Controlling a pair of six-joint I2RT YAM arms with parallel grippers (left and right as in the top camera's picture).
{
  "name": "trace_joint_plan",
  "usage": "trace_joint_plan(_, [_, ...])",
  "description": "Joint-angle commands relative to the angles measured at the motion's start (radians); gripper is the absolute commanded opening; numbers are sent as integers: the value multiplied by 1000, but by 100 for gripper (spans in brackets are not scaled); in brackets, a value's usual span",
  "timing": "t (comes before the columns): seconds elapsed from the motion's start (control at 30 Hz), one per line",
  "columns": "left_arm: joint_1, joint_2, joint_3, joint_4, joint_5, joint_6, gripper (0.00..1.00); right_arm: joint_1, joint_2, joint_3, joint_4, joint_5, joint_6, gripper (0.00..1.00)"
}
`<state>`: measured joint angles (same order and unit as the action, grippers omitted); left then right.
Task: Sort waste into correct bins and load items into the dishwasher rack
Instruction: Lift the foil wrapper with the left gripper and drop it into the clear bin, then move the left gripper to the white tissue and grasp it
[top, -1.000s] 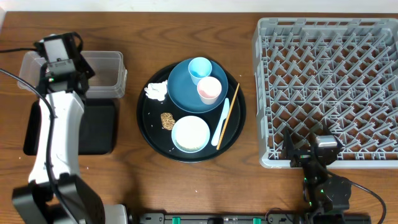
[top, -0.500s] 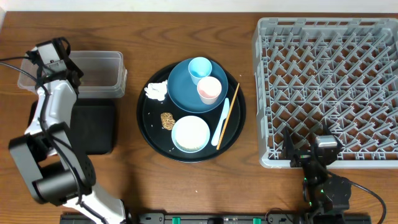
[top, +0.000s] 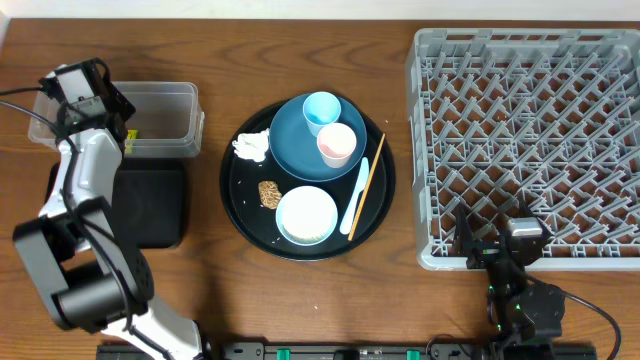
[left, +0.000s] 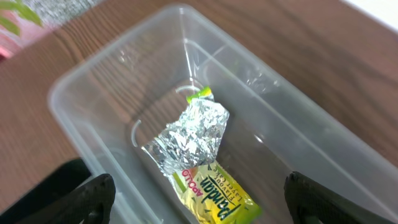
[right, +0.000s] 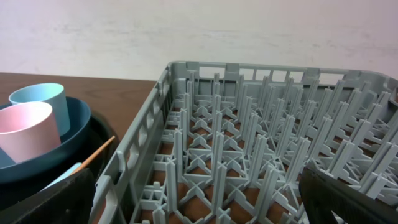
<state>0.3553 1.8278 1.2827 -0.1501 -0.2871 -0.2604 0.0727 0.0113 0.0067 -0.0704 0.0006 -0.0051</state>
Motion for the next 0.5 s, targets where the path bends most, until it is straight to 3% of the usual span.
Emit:
trace_joint_plan(0.0, [-32,-143,16,-18,7,19,88,6,-5,-1,-5,10,-8,99])
trace_joint_plan(0.3, [-198,-415,16,-336,362,19,88,6,-5,-1,-5,10,-8,99])
trace_joint_plan(0.47, [-303,-426,11,-511,428,-1,88,6,-5,-1,-5,10,-8,99])
